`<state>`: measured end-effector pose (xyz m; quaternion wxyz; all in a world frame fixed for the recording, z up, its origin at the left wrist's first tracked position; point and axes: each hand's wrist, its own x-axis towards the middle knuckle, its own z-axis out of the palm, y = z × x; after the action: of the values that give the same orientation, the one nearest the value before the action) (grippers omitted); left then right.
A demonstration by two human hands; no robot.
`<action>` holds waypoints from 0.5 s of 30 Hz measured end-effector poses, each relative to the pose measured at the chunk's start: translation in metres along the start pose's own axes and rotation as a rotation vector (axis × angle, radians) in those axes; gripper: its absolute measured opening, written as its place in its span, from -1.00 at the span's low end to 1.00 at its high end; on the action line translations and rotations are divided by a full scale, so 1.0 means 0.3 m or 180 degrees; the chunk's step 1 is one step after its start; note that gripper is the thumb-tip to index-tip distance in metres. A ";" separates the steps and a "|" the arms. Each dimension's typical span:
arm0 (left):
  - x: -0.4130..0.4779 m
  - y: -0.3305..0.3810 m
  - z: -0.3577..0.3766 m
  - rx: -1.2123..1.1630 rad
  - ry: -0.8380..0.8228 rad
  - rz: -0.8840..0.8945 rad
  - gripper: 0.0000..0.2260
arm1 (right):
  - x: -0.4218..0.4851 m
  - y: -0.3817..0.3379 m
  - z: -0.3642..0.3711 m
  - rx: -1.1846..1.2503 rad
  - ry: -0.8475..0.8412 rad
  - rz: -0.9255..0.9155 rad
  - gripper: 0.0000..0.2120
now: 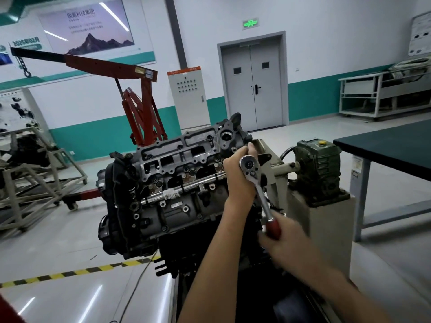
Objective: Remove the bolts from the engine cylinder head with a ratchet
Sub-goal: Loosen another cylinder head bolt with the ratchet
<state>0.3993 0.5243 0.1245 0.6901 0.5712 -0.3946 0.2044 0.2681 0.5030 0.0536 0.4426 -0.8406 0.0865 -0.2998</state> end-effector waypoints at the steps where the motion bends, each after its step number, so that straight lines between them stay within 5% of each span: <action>1: 0.000 0.001 0.007 0.0045 0.0114 -0.0048 -0.56 | -0.017 -0.028 0.053 0.0439 -0.0092 0.0158 -0.79; 5: 0.001 0.012 -0.015 0.0143 -0.0160 -0.0022 -0.57 | -0.014 -0.050 0.060 0.0824 -0.0380 0.0445 -0.81; 10: 0.023 0.026 -0.110 0.0545 -0.1133 0.0265 -0.61 | 0.145 0.002 -0.221 -0.1485 -0.0115 -0.0219 -0.89; 15: 0.048 0.034 -0.142 0.0615 -0.1572 0.0234 -0.78 | 0.286 -0.050 -0.379 -0.2504 -0.0330 -0.0829 -0.92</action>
<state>0.4138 0.5650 0.1405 0.5073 0.6523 -0.5502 0.1204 0.2694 0.3980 0.1510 0.0500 -0.9635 0.0651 -0.2547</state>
